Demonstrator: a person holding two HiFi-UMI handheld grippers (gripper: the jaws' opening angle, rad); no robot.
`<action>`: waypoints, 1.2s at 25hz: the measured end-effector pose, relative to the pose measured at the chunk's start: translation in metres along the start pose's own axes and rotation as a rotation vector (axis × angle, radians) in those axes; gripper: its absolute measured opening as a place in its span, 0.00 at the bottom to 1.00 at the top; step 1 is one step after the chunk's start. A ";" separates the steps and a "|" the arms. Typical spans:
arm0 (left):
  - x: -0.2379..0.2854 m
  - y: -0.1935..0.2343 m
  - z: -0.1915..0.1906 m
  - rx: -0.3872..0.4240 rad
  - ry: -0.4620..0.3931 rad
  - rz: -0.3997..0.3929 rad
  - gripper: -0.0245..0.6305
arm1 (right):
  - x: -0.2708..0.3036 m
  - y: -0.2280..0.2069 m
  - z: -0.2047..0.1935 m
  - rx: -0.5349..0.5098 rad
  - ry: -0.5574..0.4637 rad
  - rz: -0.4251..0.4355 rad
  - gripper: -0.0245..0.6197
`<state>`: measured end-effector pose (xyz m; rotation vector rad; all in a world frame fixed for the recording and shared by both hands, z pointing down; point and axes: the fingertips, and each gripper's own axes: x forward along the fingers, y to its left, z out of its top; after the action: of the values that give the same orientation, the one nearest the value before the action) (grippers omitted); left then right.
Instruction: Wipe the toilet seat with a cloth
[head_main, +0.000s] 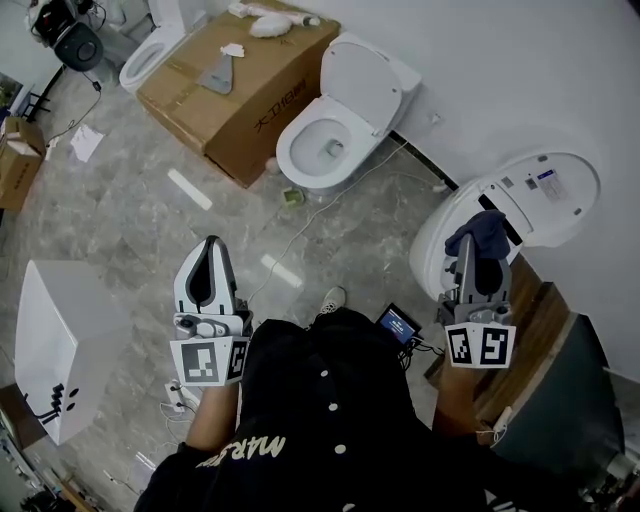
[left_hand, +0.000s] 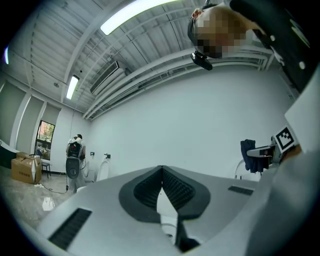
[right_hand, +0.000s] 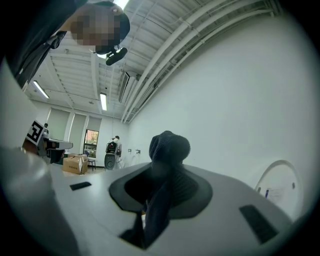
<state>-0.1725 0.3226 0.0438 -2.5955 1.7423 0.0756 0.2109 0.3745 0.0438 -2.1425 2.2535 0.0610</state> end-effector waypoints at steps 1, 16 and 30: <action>0.004 -0.003 0.000 0.001 0.002 0.001 0.05 | 0.003 -0.004 -0.001 0.004 0.001 0.005 0.17; 0.077 0.016 -0.021 -0.009 0.015 -0.025 0.05 | 0.072 -0.013 -0.020 -0.010 0.022 -0.011 0.17; 0.221 0.087 -0.012 -0.037 -0.042 -0.107 0.05 | 0.206 -0.008 -0.009 -0.050 0.008 -0.084 0.17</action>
<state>-0.1688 0.0851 0.0462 -2.6871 1.6007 0.1607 0.2082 0.1678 0.0425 -2.2636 2.1869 0.1079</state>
